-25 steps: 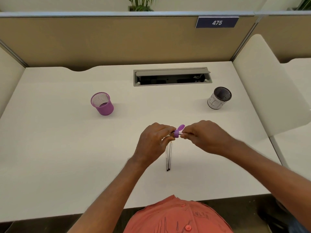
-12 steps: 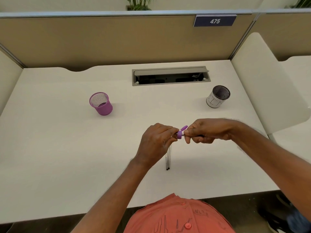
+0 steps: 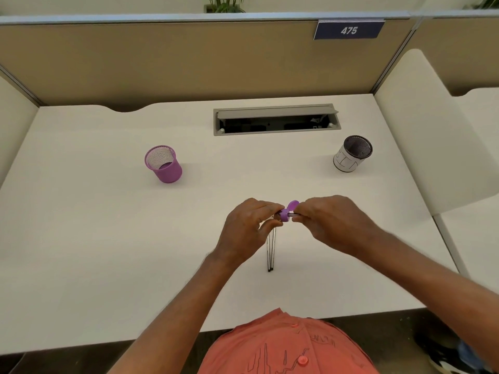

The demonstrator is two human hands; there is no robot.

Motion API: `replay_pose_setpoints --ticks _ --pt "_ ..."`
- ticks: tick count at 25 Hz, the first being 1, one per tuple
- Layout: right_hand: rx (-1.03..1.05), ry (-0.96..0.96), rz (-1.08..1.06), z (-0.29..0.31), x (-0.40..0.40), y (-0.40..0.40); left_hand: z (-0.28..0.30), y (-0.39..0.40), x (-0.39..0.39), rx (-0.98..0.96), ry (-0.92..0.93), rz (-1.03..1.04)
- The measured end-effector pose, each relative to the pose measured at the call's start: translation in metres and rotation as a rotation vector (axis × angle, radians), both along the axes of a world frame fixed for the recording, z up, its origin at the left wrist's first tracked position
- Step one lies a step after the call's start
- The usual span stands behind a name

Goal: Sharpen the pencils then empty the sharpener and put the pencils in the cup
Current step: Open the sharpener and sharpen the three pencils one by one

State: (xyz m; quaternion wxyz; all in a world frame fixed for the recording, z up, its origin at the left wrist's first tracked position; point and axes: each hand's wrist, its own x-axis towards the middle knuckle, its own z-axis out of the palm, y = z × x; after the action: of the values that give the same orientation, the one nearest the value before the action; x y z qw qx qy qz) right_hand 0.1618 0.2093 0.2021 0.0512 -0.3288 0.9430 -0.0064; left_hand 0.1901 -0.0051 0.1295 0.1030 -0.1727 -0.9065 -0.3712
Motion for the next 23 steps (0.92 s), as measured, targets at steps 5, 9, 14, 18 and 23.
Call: replay_pose_setpoints --ticks 5,9,14,18,23 --pt "-0.223 -0.532 -0.22 0.011 -0.021 0.004 0.002 0.002 0.0 -0.027 0.076 -0.003" --pt "-0.274 -0.755 -0.285 0.01 -0.03 0.006 0.003 0.002 0.0 -0.05 0.1 0.0" --pt "-0.397 -0.993 -0.366 0.004 -0.039 0.012 0.001 0.005 0.0 -0.058 0.126 0.0" --pt "-0.423 -1.134 -0.394 0.001 -0.044 0.017 -0.001 0.007 0.0 -0.062 0.17 -0.002" --pt "-0.443 -1.353 -0.482 -0.002 -0.049 0.02 -0.004 0.007 -0.002 -0.08 0.205 -0.012"
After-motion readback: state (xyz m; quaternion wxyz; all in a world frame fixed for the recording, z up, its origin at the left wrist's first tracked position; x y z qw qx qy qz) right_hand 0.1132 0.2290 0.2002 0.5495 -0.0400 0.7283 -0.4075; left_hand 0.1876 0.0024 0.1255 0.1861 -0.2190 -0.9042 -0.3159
